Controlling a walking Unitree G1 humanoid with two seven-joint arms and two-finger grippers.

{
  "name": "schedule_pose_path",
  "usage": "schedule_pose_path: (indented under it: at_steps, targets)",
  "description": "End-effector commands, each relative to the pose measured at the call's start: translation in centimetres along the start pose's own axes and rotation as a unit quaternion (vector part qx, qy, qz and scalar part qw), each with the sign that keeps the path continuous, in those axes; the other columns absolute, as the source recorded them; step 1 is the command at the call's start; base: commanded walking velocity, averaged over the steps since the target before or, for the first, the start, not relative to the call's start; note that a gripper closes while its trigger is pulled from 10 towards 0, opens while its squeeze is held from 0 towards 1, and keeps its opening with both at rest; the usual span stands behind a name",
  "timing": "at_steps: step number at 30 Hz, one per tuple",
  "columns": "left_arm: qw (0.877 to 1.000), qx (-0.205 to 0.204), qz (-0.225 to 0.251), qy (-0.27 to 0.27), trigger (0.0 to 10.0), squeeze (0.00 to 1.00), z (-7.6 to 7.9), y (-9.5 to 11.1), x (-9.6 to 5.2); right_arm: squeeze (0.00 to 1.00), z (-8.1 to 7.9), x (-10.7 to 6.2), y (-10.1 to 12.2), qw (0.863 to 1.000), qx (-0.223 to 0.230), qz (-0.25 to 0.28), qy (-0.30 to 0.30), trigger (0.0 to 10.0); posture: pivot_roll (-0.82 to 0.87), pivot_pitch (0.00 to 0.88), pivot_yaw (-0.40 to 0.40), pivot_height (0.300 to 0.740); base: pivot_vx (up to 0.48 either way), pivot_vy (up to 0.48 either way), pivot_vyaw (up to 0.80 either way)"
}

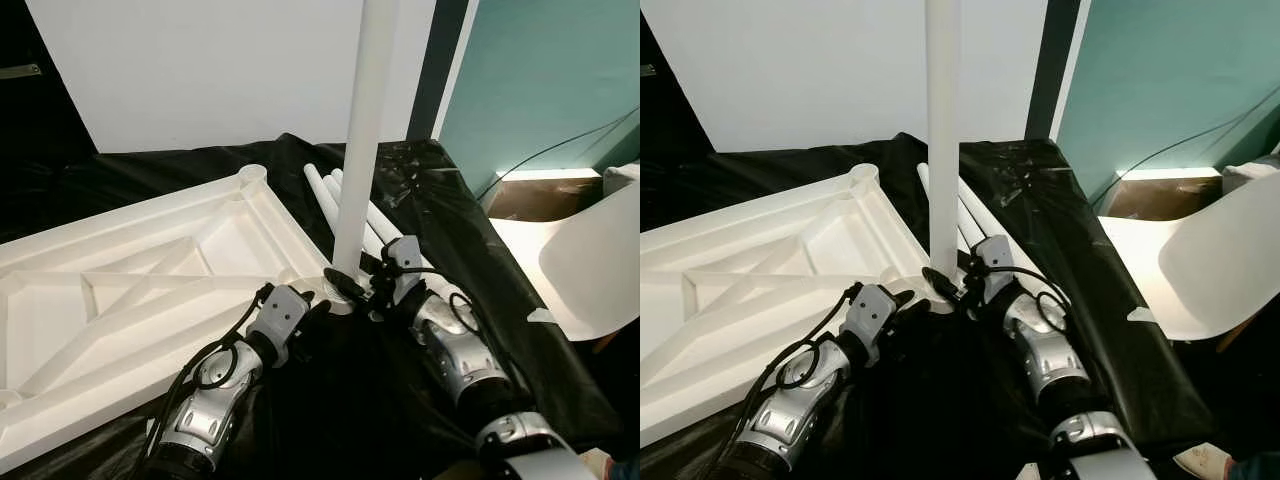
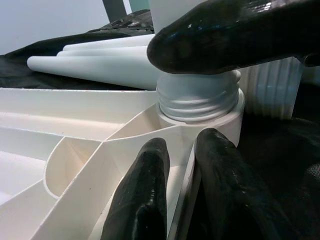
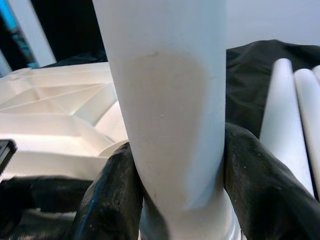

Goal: Building children table

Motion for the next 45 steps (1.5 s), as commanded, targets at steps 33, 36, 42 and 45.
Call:
schedule_pose_path:
  at_steps: [33, 36, 42, 45]
  targets:
    - [0.997, -0.018, -0.064, -0.043, 10.0, 0.00, 2.1, -3.2, -0.4, 0.00, 3.4, 0.2, 1.4, 0.966, -0.069, -0.049, 0.245, 0.0, 0.17, 0.000, -0.047, 0.740, 0.000, 0.000, 0.00]
    - [0.997, -0.018, -0.063, -0.042, 10.0, 0.00, 2.1, -3.2, -0.4, 0.00, 3.6, 0.3, 1.5, 0.964, -0.070, -0.052, 0.250, 0.0, 0.17, 0.000, -0.048, 0.740, 0.000, 0.000, 0.00]
    - [0.997, -0.021, -0.063, -0.040, 10.0, 0.00, 2.2, -3.2, -0.5, 0.00, 3.4, -0.2, 0.8, 0.958, -0.047, -0.069, 0.273, 0.0, 0.17, 0.000, -0.047, 0.740, 0.000, 0.000, 0.00]
    - [0.997, -0.022, -0.064, -0.043, 10.0, 0.00, 2.4, -3.3, -0.6, 0.00, 2.1, -0.8, 0.2, 0.963, -0.001, -0.055, 0.262, 0.0, 0.16, 0.000, -0.039, 0.740, 0.000, 0.000, 0.00]
Point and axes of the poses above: a point about 5 cm out from each wrist's last joint towards the gripper, its own x axis pointing out of the wrist towards the gripper, its own y axis along the axis of the wrist's last joint, z = x × y, the point moved 2 cm from there along x, pointing out of the wrist towards the gripper, and after that the axes turned 12 degrees about -x, right-handed, at the moved point
